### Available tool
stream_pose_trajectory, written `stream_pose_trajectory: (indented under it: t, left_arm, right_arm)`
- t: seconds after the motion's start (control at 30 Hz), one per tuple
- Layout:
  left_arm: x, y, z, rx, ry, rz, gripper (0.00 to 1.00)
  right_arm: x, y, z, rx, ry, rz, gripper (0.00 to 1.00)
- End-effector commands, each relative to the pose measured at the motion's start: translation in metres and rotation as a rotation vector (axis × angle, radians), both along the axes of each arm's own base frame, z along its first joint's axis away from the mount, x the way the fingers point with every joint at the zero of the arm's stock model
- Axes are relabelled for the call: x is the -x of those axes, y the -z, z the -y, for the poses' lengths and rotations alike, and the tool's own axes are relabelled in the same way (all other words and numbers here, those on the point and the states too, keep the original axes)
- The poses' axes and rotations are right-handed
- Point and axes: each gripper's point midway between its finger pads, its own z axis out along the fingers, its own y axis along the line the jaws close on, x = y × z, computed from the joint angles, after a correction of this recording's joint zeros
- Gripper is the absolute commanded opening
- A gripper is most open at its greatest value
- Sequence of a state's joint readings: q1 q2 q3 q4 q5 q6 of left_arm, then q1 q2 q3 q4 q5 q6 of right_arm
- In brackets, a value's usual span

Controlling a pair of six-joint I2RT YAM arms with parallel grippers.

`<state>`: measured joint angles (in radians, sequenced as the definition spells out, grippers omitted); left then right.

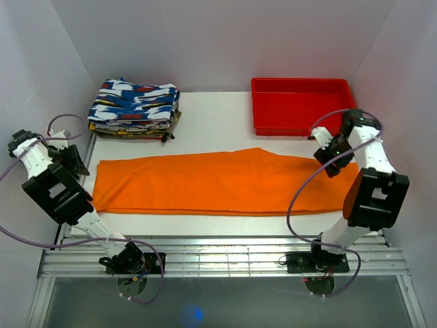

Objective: Fold and stack the trousers
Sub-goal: Fold the trousers

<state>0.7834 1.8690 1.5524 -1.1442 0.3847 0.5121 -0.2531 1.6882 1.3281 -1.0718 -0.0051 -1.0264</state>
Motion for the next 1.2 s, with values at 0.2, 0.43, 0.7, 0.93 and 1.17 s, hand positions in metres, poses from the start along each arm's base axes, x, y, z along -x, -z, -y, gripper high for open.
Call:
stream_pose_trajectory:
  t: [0.2, 0.43, 0.7, 0.93, 1.17]
  left_arm:
    - [0.01, -0.037, 0.059, 0.277, 0.032, 0.139, 0.65]
    - [0.031, -0.027, 0.055, 0.325, -0.153, 0.135, 0.9]
    - [0.058, 0.005, 0.027, 0.144, -0.266, 0.058, 0.92]
    - [0.052, 0.029, 0.039, 0.257, -0.316, 0.042, 0.92]
    - [0.052, 0.05, 0.046, 0.313, -0.343, 0.018, 0.92]
  right_arm:
    - [0.037, -0.042, -0.23, -0.364, -0.488, 0.139, 0.48]
    - [0.073, -0.002, -0.308, -0.366, -0.703, 0.101, 0.4]
    - [0.077, 0.033, -0.33, -0.299, -0.766, 0.095, 0.35]
    - [0.08, 0.049, -0.336, -0.279, -0.778, 0.07, 0.34]
    - [0.086, 0.052, -0.342, -0.281, -0.791, 0.053, 0.36]
